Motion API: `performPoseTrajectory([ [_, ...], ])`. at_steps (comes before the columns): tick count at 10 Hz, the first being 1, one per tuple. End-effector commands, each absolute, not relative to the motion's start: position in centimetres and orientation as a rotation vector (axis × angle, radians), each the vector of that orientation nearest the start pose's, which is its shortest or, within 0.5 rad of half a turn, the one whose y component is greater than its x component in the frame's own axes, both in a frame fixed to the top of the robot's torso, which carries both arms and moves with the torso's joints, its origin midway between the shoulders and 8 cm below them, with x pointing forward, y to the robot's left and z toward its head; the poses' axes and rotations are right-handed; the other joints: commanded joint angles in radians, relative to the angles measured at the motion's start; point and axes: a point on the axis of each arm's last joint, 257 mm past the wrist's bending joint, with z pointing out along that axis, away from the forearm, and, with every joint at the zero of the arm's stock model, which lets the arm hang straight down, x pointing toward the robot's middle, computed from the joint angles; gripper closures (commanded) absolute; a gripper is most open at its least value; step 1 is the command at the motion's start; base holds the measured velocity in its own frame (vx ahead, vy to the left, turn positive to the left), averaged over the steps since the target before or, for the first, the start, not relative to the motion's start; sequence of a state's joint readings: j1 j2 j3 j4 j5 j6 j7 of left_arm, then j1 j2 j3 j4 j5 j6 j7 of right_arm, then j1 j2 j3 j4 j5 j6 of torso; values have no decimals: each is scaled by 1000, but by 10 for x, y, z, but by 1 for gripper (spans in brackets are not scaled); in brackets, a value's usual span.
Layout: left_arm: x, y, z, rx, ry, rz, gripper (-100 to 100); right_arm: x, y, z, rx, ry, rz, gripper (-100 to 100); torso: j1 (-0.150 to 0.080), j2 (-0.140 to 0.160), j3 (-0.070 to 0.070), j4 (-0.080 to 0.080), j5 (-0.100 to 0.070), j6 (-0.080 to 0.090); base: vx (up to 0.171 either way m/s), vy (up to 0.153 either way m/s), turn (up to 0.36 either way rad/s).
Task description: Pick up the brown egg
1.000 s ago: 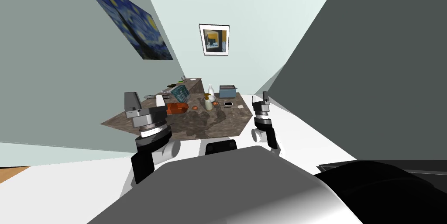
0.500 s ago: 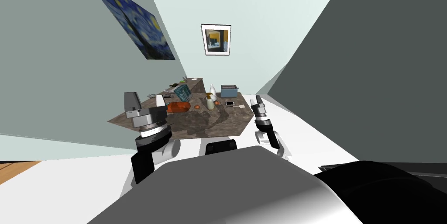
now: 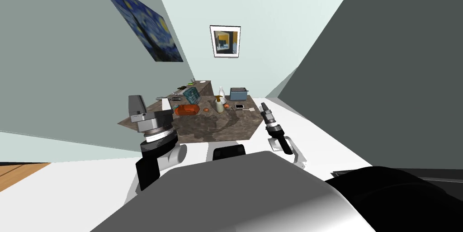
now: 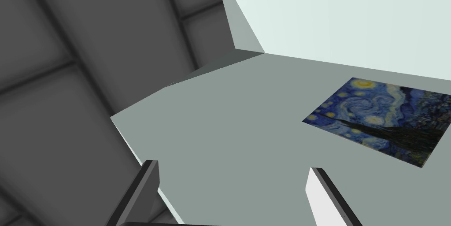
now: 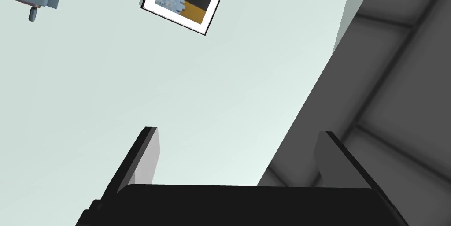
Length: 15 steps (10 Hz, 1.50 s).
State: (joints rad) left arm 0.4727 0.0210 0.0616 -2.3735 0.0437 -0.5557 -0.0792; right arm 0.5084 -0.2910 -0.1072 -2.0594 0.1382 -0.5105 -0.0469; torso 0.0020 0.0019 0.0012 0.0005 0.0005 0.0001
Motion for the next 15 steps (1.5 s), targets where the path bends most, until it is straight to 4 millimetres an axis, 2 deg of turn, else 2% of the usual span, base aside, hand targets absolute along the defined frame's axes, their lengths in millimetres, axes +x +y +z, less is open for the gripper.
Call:
performPoseTrajectory([
  [1, 309, 290, 84, -493, 497, -1242, 0, 375, -313, -89, 482, 1114, 1013, -100, 0, 0, 0, 0, 0, 0, -19, 35, 17],
  [4, 309, 289, 84, -493, 497, -1242, 0, 374, -330, -132, 374, 1280, 860, -100, 2, 1, 0, 0, 0, 0, -42, 67, 40],
  [5, 309, 289, 84, -493, 497, -1242, 0, 374, -330, -131, 364, 1287, 858, -100, 2, 1, 1, 0, 0, 0, -27, 48, 2],
  [8, 309, 289, 84, -493, 497, -1242, 0, 369, -351, -174, 239, 1450, 706, -100, 2, 0, 0, 0, 0, 0, -23, 70, 73],
  [9, 309, 289, 84, -493, 497, -1242, 0, 369, -352, -174, 230, 1458, 702, -100, 3, 0, 0, 0, 1, 0, -9, 56, 17],
  [10, 309, 290, 84, -493, 497, -1242, 0, 367, -361, -188, 182, 1514, 649, -100, 2, -1, 0, 0, 1, 0, 11, 55, 74],
  [11, 309, 290, 84, -493, 497, -1242, 0, 367, -361, -188, 182, 1514, 649, -100, 1, -2, -1, 0, 0, 0, 5, 45, 33],
  [14, 309, 289, 84, -493, 497, -1242, 0, 359, -393, -227, 40, 1672, 492, -100, 3, -2, -1, 0, 1, 0, 2, 87, 143],
  [15, 309, 289, 84, -493, 497, -1242, 0, 359, -393, -226, 33, 1674, 489, -100, 4, -3, -1, -1, 1, 0, 12, 71, 42],
])
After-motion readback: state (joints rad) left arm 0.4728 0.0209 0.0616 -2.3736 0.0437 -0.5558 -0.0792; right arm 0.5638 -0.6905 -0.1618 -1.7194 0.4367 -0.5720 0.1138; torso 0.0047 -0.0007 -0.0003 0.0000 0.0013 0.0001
